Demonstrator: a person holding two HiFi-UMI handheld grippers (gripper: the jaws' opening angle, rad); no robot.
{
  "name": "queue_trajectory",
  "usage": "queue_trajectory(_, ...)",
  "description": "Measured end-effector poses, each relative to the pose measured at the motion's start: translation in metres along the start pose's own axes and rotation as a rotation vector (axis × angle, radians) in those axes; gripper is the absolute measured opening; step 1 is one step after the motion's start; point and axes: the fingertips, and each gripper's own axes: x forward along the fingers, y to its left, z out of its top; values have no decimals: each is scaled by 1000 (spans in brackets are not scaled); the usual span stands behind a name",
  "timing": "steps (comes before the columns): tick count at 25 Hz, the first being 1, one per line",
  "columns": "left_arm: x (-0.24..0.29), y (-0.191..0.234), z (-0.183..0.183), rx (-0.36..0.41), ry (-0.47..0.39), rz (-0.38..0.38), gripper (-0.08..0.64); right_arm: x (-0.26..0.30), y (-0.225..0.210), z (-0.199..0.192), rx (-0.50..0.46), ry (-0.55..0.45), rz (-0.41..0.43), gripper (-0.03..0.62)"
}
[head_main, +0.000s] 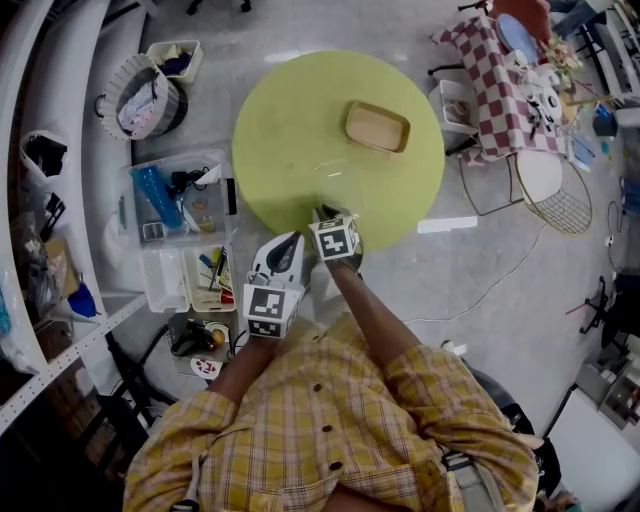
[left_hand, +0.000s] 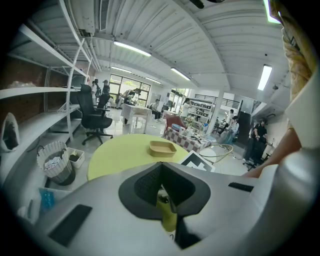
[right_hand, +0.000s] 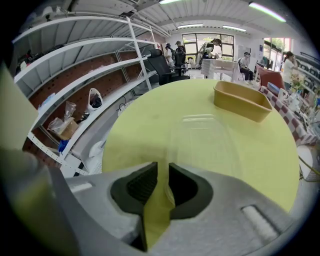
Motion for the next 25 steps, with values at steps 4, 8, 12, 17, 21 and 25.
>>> queue_trajectory(4, 2, 1, 1, -2, -3, 6, 5, 0, -4, 1, -37, 12, -34, 61)
queue_trajectory(8, 3, 5, 2, -7, -1, 15, 5, 2, -4, 2, -75, 14, -64, 61)
queue_trajectory(12, 1, 9, 2, -12, -4, 17, 5, 4, -2, 3, -73, 12, -76, 60)
queue_trajectory(17, 0, 12, -2, -19, 1, 20, 5, 2, -4, 1, -75, 15, -83, 20)
queue_trajectory(21, 2, 13, -3, -18, 4, 23, 5, 2, -6, 2, -72, 22, -71, 17)
queue_trajectory(25, 4, 11, -2, -15, -1, 17, 5, 1, -8, 2, -61, 29, -59, 14)
